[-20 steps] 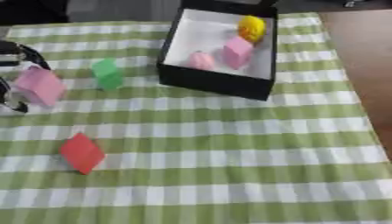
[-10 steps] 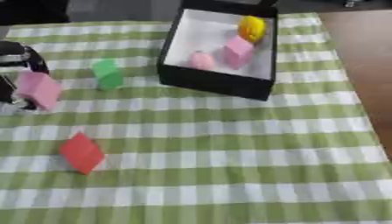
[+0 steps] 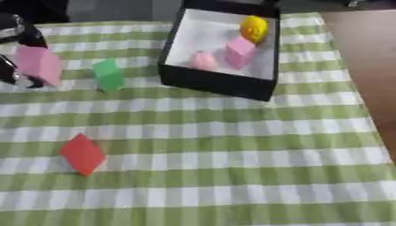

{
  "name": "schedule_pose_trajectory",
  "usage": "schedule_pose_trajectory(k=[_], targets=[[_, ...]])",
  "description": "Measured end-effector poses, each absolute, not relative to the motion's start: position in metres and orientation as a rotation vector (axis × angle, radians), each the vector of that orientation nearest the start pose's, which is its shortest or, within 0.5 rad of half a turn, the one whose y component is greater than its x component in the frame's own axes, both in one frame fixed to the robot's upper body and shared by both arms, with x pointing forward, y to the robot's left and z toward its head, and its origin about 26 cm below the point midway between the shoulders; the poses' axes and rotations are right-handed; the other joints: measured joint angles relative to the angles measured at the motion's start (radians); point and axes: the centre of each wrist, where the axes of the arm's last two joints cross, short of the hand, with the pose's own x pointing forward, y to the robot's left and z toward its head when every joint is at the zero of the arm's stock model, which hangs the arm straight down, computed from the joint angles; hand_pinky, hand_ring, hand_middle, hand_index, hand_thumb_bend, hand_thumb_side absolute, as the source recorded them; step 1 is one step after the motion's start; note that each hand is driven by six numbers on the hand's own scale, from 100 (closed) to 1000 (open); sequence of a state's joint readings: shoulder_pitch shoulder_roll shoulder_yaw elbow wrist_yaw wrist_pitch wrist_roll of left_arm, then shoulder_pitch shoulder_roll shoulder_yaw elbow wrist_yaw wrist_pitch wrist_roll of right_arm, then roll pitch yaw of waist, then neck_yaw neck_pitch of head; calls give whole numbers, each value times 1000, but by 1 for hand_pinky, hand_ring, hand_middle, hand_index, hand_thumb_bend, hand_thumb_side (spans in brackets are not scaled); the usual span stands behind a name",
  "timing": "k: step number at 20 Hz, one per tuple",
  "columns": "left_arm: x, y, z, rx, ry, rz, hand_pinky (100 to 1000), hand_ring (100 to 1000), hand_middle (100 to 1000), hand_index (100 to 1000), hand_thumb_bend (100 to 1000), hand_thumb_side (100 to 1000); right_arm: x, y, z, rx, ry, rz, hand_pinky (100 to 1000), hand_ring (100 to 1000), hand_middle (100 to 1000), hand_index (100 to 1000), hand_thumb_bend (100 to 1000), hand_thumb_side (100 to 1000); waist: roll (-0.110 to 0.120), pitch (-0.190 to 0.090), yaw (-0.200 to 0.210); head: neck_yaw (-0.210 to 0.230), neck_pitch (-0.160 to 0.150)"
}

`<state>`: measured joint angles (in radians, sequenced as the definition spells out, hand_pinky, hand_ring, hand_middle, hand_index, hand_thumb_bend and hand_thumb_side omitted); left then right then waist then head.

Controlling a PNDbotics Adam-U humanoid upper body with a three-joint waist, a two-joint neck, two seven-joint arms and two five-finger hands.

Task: Pick up objects on the table and place them in the box.

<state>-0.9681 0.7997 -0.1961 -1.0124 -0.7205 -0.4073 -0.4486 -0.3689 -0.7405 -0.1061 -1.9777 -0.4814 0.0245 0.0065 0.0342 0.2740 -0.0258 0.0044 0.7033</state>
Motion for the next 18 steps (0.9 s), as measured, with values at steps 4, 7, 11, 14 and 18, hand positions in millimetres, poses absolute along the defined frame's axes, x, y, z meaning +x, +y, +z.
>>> schedule_pose_trajectory(k=[4, 7, 11, 14, 18], targets=[[441, 366, 322, 1086, -1520, -1664, 668, 568, 429, 496, 531, 100, 294, -331, 281, -44, -2281, 443, 999, 662, 551, 743, 100, 515, 0, -1, 1, -4, 9], [442, 344, 339, 1084, -1593, -1681, 667, 566, 429, 497, 510, 100, 294, -330, 282, -35, -2286, 447, 998, 663, 552, 743, 100, 514, 0, -1, 0, -5, 13], [449, 304, 352, 1027, -1719, -1699, 666, 555, 423, 492, 446, 100, 295, -327, 287, -12, -2299, 459, 998, 663, 553, 744, 100, 515, 0, -3, -10, -3, 16], [452, 275, 357, 962, -1823, -1692, 664, 552, 421, 491, 423, 100, 296, -323, 292, 12, -2309, 474, 998, 664, 554, 744, 100, 517, 0, -6, -22, 3, 16], [456, 235, 361, 879, -1921, -1692, 664, 550, 421, 492, 400, 100, 297, -319, 297, 41, -2317, 489, 998, 664, 554, 743, 100, 518, 0, -6, -34, 9, 16]])
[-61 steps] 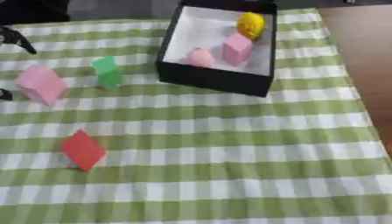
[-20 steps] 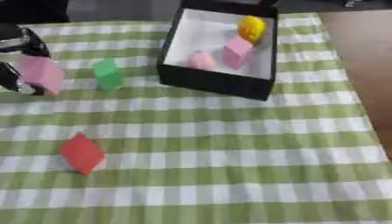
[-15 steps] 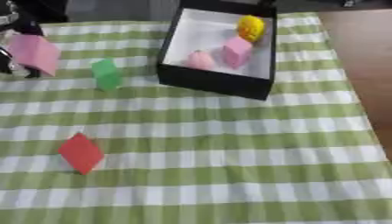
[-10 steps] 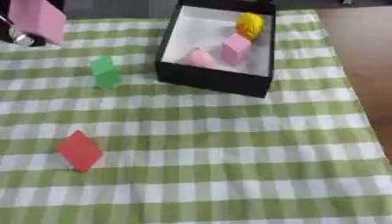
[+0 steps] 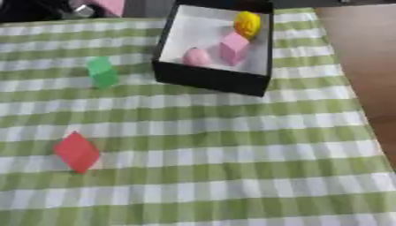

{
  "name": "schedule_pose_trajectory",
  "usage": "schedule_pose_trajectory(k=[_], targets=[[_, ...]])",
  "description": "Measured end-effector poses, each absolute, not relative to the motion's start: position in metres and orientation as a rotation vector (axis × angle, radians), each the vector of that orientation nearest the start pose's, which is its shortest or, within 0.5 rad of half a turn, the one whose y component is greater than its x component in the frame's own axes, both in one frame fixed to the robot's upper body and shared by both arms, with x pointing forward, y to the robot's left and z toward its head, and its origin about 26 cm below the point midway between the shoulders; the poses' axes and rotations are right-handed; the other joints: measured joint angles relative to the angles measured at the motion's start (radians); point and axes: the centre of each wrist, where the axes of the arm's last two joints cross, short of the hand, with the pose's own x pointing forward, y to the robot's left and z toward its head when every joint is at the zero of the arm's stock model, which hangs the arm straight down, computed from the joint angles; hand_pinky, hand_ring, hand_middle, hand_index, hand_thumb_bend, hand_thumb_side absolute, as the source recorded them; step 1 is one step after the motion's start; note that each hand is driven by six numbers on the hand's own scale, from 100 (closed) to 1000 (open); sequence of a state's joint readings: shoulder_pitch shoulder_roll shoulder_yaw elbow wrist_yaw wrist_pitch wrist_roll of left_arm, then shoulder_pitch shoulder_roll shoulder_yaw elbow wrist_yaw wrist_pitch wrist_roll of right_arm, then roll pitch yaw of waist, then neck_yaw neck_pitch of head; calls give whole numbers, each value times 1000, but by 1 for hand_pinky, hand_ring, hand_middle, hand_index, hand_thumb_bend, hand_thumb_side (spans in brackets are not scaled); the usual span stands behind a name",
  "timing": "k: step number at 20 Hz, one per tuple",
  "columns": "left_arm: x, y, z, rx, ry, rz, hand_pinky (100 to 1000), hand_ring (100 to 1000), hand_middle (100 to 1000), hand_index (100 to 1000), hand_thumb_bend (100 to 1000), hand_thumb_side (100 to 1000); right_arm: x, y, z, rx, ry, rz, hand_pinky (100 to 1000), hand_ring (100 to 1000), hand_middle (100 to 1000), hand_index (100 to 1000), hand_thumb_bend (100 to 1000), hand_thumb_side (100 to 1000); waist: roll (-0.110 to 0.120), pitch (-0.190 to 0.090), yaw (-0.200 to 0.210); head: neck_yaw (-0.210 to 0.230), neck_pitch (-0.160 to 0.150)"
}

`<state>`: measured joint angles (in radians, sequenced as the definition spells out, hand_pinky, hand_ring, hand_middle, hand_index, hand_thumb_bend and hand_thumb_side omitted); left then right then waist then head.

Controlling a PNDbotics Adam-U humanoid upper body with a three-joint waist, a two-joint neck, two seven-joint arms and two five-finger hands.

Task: Pick up objects on the table and place them in the box.

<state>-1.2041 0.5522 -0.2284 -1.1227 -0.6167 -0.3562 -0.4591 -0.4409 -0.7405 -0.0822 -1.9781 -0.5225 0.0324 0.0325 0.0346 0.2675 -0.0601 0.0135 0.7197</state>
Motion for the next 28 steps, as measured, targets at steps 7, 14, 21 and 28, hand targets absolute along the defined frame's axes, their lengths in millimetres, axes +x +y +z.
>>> schedule_pose_trajectory(k=[7, 14, 21, 28], targets=[[460, 183, 362, -1056, 2580, 2168, 670, 551, 429, 501, 436, 100, 299, -312, 302, 89, -2328, 499, 999, 664, 555, 743, 100, 522, 0, 0, -37, 10, 0], [472, 164, 349, -1130, 2583, 2186, 677, 553, 444, 516, 476, 100, 301, -299, 312, 177, -2357, 520, 1000, 665, 556, 743, 100, 524, 1, 1, -108, 62, -11], [486, 160, 323, -1231, 2485, 2317, 687, 585, 476, 558, 558, 100, 301, -297, 312, 189, -2354, 522, 1000, 664, 555, 742, 100, 526, 4, 1, -118, 89, -18], [496, 161, 292, -1397, 2325, 2512, 757, 690, 567, 649, 575, 100, 302, -295, 310, 200, -2345, 524, 1000, 664, 555, 742, 100, 526, 5, 1, -119, 97, -18]])
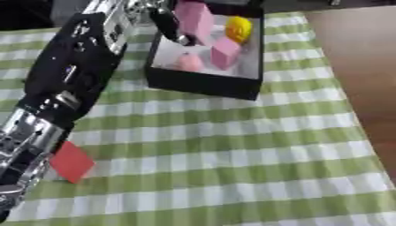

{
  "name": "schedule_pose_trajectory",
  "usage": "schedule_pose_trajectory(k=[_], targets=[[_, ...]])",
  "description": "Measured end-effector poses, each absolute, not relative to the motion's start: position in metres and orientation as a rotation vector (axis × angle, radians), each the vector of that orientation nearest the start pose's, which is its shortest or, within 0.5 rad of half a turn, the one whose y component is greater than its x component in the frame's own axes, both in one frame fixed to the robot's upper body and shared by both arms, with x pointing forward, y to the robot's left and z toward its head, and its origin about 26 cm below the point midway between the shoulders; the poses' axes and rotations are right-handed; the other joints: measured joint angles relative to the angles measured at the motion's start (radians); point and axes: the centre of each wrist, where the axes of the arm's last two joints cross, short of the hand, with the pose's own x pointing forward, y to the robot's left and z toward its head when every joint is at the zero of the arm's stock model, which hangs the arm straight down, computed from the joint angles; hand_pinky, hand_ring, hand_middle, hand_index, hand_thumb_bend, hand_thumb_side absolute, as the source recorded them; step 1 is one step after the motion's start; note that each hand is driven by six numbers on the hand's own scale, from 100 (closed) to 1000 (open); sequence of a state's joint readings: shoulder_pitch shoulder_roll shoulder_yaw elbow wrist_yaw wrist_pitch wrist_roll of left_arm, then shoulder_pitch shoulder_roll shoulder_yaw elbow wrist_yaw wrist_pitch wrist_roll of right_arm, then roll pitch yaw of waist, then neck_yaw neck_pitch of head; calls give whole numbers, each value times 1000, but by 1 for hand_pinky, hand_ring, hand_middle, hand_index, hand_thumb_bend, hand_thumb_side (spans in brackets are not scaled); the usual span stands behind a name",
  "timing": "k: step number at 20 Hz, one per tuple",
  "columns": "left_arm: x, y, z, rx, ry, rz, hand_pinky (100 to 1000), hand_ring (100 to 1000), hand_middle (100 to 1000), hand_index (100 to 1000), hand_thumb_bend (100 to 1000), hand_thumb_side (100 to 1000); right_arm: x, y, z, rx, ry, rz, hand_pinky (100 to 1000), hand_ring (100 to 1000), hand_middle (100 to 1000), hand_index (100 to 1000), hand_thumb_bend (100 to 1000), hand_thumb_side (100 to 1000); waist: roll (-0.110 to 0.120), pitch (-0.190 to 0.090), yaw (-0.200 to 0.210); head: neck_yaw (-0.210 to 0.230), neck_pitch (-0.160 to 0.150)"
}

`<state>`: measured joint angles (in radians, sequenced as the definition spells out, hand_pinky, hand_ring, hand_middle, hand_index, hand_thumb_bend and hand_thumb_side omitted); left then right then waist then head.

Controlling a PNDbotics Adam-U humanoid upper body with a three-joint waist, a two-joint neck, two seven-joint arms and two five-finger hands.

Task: Pick up objects on the table and place them in the box.

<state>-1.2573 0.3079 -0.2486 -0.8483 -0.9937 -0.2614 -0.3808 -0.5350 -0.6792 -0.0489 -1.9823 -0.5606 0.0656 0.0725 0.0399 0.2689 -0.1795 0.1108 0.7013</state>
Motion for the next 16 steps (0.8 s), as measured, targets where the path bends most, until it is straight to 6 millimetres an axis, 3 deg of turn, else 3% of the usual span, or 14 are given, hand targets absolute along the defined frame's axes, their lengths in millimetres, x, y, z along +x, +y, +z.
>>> schedule_pose_trajectory(k=[2, 3, 4, 5, 6, 7, 8, 9, 10, 12, 15, 16], targets=[[498, 160, 285, 1032, -1563, -1789, 779, 724, 605, 677, 573, 100, 302, -296, 309, 200, -2341, 524, 1000, 664, 555, 742, 100, 518, 0, 0, 0, 0, 0], [499, 159, 283, 1054, -1543, -1801, 833, 805, 712, 778, 579, 100, 302, -296, 309, 200, -2338, 523, 1000, 664, 555, 742, 100, 526, 0, 0, 0, 0, 0], [500, 160, 282, 1070, -1528, -1811, 840, 816, 726, 790, 580, 100, 302, -296, 308, 199, -2336, 522, 1000, 664, 555, 742, 100, 526, 0, 0, 0, 0, 0], [500, 160, 281, 1082, -1518, -1820, 886, 896, 806, 848, 618, 100, 302, -296, 308, 199, -2335, 522, 1000, 665, 555, 742, 100, 526, 0, 0, 0, 0, 0], [501, 161, 280, 1089, -1513, -1827, 891, 901, 809, 851, 625, 100, 302, -296, 308, 199, -2334, 522, 1000, 665, 555, 742, 100, 526, 0, 0, 0, 0, 0], [501, 162, 280, 1093, -1513, -1833, 920, 922, 824, 869, 685, 271, 302, -296, 308, 199, -2334, 523, 1000, 665, 555, 742, 100, 526, 0, 0, 1, 0, 0], [501, 162, 280, 1093, -1519, -1836, 930, 929, 833, 881, 718, 382, 302, -296, 308, 199, -2333, 523, 1000, 665, 555, 742, 100, 526, 0, 0, 2, 0, 0], [501, 163, 281, 1094, -1526, -1837, 936, 933, 838, 890, 731, 464, 302, -296, 308, 199, -2332, 524, 1000, 665, 555, 742, 100, 526, 0, 0, 2, 0, 0], [501, 163, 282, 1096, -1535, -1837, 939, 935, 840, 894, 733, 490, 302, -296, 308, 199, -2330, 525, 1000, 664, 555, 742, 100, 526, 0, 0, 3, 0, 1], [500, 162, 284, 1099, -1553, -1834, 938, 932, 838, 893, 714, 476, 302, -296, 307, 199, -2329, 525, 1000, 665, 555, 742, 100, 526, 0, 0, 4, 0, 1], [498, 162, 291, 1101, -1602, -1813, 912, 904, 821, 886, 507, 279, 302, -297, 306, 198, -2323, 524, 1000, 665, 555, 742, 100, 526, 0, 0, 11, -1, 1], [496, 163, 294, 1097, -1627, -1797, 907, 899, 817, 884, 490, 262, 302, -297, 305, 197, -2320, 523, 1000, 665, 555, 742, 100, 525, 0, 0, 14, -2, 2]])
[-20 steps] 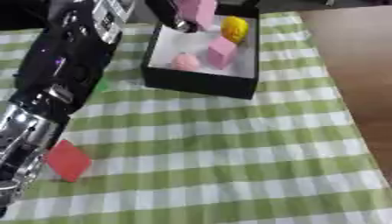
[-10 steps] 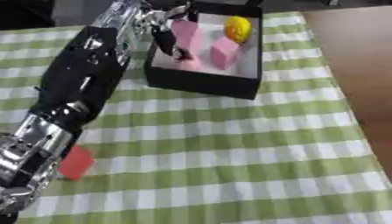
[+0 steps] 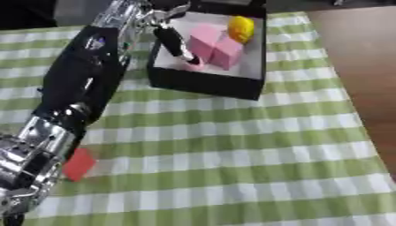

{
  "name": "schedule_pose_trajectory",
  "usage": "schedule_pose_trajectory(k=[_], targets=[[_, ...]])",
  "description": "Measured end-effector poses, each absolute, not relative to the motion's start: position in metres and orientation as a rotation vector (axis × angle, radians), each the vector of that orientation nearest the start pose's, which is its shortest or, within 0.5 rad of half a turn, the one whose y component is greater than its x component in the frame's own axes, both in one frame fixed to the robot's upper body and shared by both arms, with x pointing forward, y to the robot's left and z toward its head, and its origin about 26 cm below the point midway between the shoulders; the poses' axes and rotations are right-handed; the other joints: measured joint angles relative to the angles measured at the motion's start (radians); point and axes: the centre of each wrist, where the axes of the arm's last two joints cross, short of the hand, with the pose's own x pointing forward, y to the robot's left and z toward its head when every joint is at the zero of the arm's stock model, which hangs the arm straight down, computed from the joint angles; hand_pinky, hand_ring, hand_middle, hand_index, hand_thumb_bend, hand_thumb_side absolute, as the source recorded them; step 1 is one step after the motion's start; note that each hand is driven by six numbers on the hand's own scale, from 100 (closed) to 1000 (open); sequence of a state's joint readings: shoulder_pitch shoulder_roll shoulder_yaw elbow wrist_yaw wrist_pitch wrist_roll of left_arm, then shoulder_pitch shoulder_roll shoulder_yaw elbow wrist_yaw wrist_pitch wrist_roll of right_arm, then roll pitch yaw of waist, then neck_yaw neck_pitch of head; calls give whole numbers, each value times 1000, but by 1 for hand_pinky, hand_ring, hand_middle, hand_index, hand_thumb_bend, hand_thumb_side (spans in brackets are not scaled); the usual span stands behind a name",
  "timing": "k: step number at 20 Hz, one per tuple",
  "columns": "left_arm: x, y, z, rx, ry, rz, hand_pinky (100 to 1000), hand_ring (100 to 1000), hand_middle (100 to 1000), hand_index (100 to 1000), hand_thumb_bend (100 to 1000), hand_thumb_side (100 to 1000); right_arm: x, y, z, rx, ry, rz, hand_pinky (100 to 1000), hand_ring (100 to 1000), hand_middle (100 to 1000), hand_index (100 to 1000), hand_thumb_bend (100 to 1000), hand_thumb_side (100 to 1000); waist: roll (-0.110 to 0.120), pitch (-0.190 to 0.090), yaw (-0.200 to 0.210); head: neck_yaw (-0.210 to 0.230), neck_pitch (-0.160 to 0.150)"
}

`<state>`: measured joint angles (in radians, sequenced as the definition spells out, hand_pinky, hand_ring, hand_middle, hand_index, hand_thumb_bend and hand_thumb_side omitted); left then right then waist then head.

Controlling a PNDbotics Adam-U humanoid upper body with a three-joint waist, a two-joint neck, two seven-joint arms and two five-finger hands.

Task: Pick up objects on the table and place them in the box.

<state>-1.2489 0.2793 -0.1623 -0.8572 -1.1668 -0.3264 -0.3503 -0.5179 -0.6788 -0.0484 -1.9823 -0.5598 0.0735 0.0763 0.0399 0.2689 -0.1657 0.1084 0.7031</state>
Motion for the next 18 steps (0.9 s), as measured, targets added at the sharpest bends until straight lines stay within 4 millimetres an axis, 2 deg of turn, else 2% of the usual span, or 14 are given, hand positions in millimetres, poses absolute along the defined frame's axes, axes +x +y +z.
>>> schedule_pose_trajectory(k=[2, 3, 8, 11, 13, 14, 18], targets=[[493, 169, 304, -1481, 2294, 2380, 900, 889, 811, 872, 442, 241, 302, -298, 304, 194, -2316, 519, 1000, 665, 555, 742, 100, 524, 0, 0, 10, -6, 4], [491, 174, 310, -1480, 2335, 2346, 902, 890, 812, 874, 418, 261, 302, -298, 303, 192, -2314, 516, 1000, 665, 555, 742, 100, 524, 0, 0, 14, -10, 8], [483, 222, 338, -1569, 2475, 2366, 917, 896, 807, 876, 391, 286, 300, -304, 298, 154, -2303, 505, 1000, 665, 555, 742, 100, 522, 5, -1, 40, -44, 17], [479, 250, 349, -1600, 2528, 2482, 943, 914, 813, 882, 384, 340, 300, -306, 298, 134, -2300, 504, 1000, 665, 555, 742, 100, 520, 6, -1, 52, -62, 17], [477, 264, 352, -1575, 2527, 2611, 950, 925, 820, 885, 441, 417, 299, -307, 298, 126, -2300, 505, 1000, 665, 555, 742, 100, 520, 6, -1, 58, -71, 17], [476, 270, 353, -1564, 2514, 2679, 951, 927, 821, 886, 467, 456, 299, -308, 297, 121, -2297, 506, 1000, 665, 555, 742, 100, 520, 6, -1, 61, -74, 17], [473, 294, 350, -1579, 2401, 2930, 954, 934, 823, 883, 519, 513, 299, -309, 296, 108, -2296, 500, 1000, 665, 555, 742, 100, 520, 6, -1, 73, -84, 18]])
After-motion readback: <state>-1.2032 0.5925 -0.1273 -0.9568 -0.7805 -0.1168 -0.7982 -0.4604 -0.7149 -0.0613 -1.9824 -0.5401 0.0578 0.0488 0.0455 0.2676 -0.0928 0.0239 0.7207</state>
